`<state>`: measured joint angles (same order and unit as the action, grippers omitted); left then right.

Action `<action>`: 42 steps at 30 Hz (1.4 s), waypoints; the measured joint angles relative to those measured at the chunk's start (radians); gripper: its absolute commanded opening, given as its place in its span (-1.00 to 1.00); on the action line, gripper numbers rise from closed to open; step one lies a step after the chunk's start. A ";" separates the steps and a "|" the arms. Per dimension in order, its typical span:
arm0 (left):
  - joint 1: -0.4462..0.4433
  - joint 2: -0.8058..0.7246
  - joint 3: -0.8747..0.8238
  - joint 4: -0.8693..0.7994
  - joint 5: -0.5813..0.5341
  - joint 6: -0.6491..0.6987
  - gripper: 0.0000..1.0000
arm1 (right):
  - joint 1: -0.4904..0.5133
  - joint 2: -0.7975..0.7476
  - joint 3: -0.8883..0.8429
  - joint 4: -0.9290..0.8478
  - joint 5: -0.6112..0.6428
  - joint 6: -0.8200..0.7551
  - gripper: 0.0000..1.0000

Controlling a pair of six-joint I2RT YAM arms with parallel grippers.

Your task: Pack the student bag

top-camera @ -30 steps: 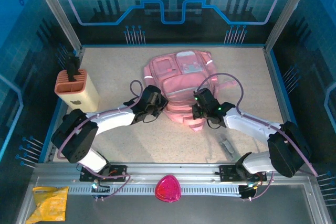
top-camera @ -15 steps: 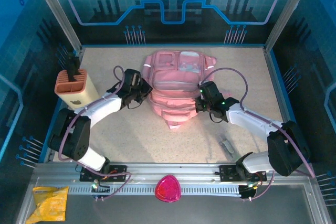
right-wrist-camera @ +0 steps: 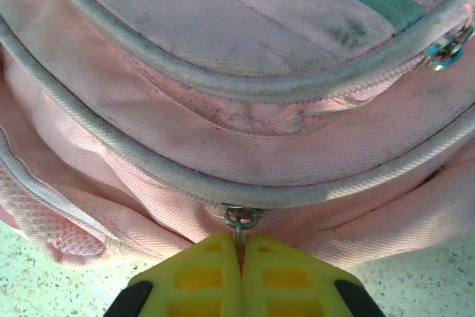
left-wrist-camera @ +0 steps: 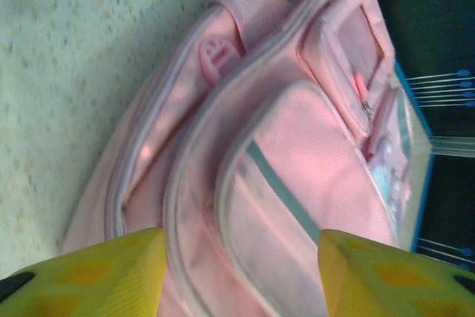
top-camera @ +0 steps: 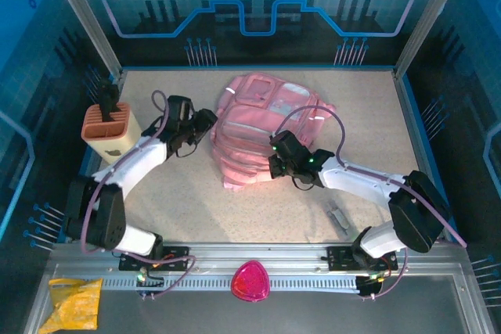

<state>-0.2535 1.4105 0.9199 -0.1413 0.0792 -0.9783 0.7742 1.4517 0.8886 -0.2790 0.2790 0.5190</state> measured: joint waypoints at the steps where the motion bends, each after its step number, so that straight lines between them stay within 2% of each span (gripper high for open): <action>1: -0.036 -0.036 -0.035 0.013 -0.008 -0.028 0.14 | 0.000 0.000 0.000 0.000 0.000 0.006 -1.00; 5: -0.211 -0.066 -0.106 0.069 -0.022 -0.153 0.07 | 0.000 0.001 0.000 0.003 -0.003 0.020 -1.00; 8: -0.306 -0.043 -0.127 0.104 -0.035 -0.242 0.05 | 0.000 0.002 0.000 0.004 -0.003 0.027 -1.00; 13: -0.409 0.013 -0.128 0.148 -0.095 -0.357 0.01 | 0.000 0.010 0.000 0.011 -0.003 0.028 -1.00; 16: -0.438 0.052 -0.122 0.153 -0.132 -0.402 -0.06 | 0.002 0.017 0.000 0.016 -0.003 0.028 -1.00; 21: -0.437 0.126 -0.114 0.207 -0.174 -0.466 -0.18 | 0.006 0.035 0.000 0.019 -0.004 0.028 -1.00; 22: -0.438 0.143 -0.104 0.210 -0.182 -0.476 -0.35 | 0.007 0.039 0.000 0.019 -0.003 0.028 -1.00; 23: -0.437 0.157 -0.095 0.217 -0.187 -0.487 -0.65 | 0.007 0.041 0.000 0.020 -0.004 0.028 -1.00; 25: -0.437 0.177 -0.085 0.241 -0.198 -0.486 -0.97 | 0.008 0.044 0.000 0.020 -0.003 0.027 -1.00; 30: -0.434 0.157 -0.085 0.222 -0.245 -0.459 -1.00 | 0.009 0.044 0.000 0.019 0.005 0.016 -1.00; 33: -0.402 0.114 -0.088 0.196 -0.238 -0.428 -1.00 | 0.001 0.025 0.000 0.026 0.005 0.000 -1.00; 42: -0.194 0.024 -0.144 0.169 -0.040 -0.274 -1.00 | -0.121 -0.008 -0.011 0.082 -0.034 -0.065 -1.00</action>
<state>-0.4477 1.4349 0.7757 0.0273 0.0391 -1.2526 0.6529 1.4441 0.8780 -0.1967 0.2447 0.4541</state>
